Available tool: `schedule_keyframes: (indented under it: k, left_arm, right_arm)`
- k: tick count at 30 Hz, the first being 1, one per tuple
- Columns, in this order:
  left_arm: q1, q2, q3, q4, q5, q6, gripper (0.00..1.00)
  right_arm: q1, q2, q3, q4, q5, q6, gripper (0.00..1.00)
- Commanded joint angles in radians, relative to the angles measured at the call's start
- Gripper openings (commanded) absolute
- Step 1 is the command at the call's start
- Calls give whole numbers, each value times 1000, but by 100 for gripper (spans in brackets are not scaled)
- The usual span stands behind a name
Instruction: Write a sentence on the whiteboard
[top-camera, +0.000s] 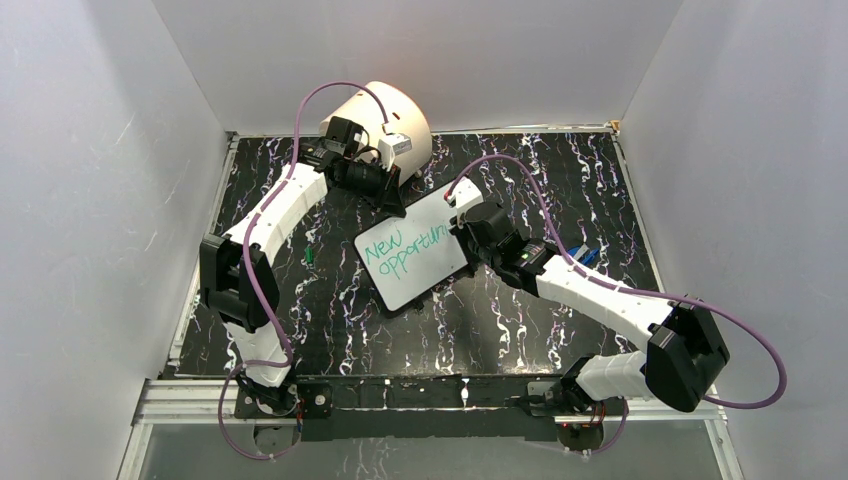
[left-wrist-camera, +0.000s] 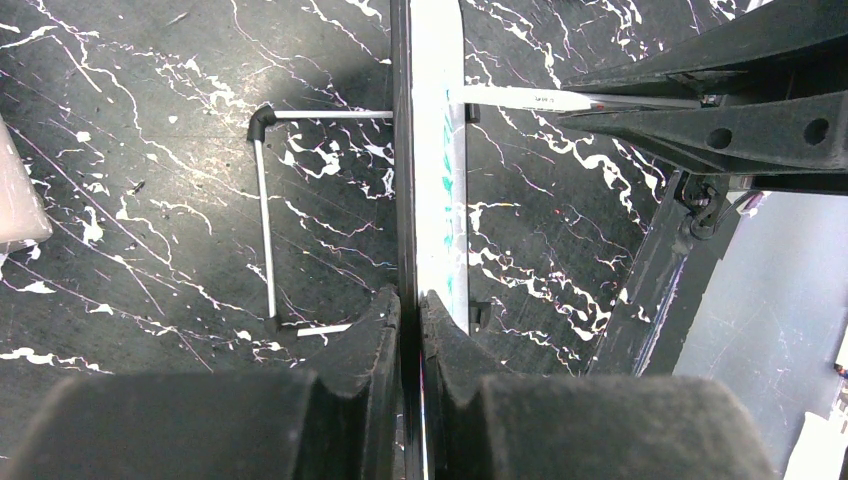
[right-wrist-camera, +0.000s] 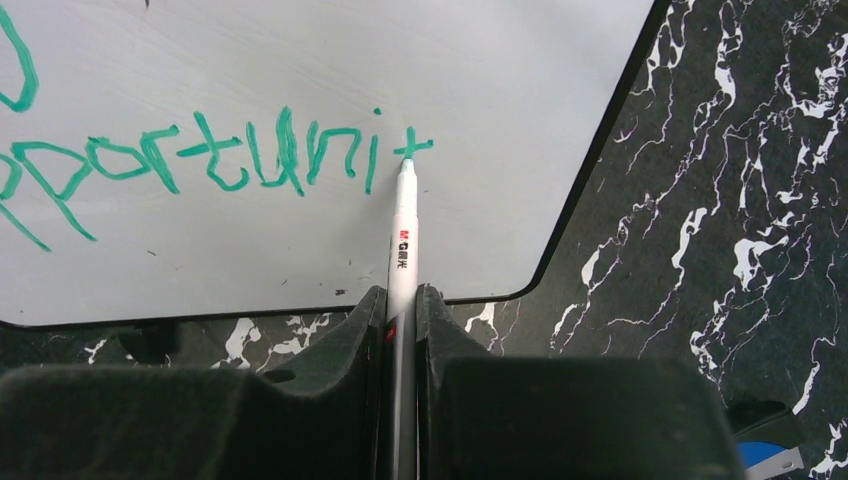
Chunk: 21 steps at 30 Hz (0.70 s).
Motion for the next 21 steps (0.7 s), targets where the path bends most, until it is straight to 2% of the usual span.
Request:
schedule_keyframes:
  k: [1,21]
  left_arm:
    - [-34,39,-19,-115,-31,30,0]
    - [-34,37,-19,-116,-31,33,0]
  right_arm:
    - [-6,2,3,-8,-17,8,0]
    - [-6,20,7,8,46,2,0]
